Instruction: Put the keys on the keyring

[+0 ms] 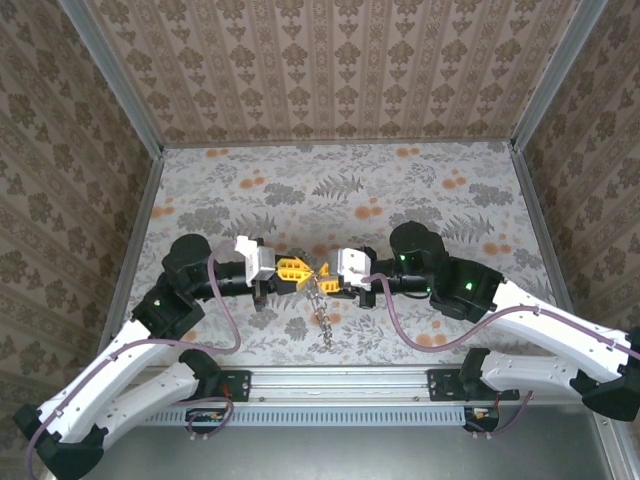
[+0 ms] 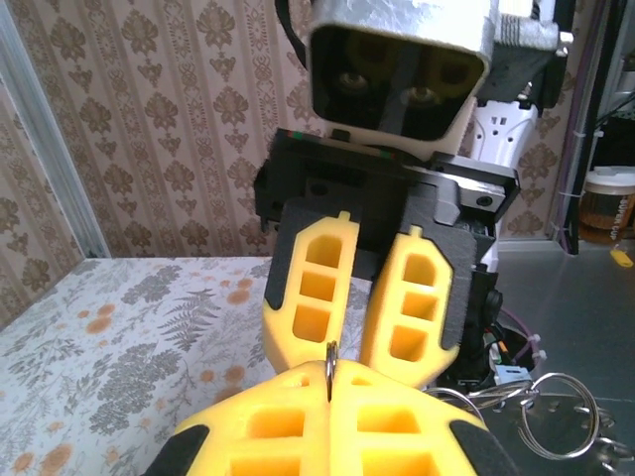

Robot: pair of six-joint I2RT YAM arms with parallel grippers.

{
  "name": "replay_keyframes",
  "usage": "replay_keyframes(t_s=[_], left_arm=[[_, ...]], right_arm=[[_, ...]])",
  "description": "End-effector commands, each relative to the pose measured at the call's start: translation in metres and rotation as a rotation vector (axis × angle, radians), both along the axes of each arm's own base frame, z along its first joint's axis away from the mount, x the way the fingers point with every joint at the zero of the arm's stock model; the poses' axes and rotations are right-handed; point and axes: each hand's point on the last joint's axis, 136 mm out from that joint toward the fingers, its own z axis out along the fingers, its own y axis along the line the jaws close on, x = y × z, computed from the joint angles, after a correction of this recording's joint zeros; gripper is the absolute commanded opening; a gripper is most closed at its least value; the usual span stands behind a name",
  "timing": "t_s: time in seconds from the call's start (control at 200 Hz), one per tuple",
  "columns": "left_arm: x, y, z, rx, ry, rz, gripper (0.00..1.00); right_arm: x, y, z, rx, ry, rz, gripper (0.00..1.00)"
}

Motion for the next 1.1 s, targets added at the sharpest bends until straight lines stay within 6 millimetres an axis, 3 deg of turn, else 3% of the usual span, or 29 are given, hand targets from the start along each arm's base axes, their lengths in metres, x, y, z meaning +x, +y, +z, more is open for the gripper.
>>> replay_keyframes(t_s=[0.0, 0.265, 0.42, 0.965, 1.03, 1.095], left_arm=[[-0.005, 0.005, 0.02, -0.07, -0.049, -0.008, 0.0], [-0.01, 0.001, 0.021, -0.067, -0.025, -0.074, 0.0], [-0.012, 0.0, 0.021, -0.064, -0.021, -0.09, 0.0], [-0.015, -0.002, 0.02, -0.053, -0.022, -0.115, 0.0], [-0.015, -0.002, 0.022, -0.056, -0.026, -0.114, 0.0], [-0.016, -0.002, 0.022, -0.057, -0.026, -0.117, 0.0]], right_arm=[[-0.004, -0.01, 0.007, 0.039, 0.006, -0.02, 0.23], [0.003, -0.02, 0.028, 0.109, -0.035, -0.092, 0.24], [-0.004, -0.02, 0.042, 0.161, -0.041, -0.055, 0.25], [-0.006, 0.002, 0.028, 0.156, 0.024, 0.02, 0.25], [-0.005, 0.004, 0.026, 0.151, 0.03, 0.024, 0.22], [-0.005, 0.005, 0.025, 0.147, 0.034, 0.026, 0.12]])
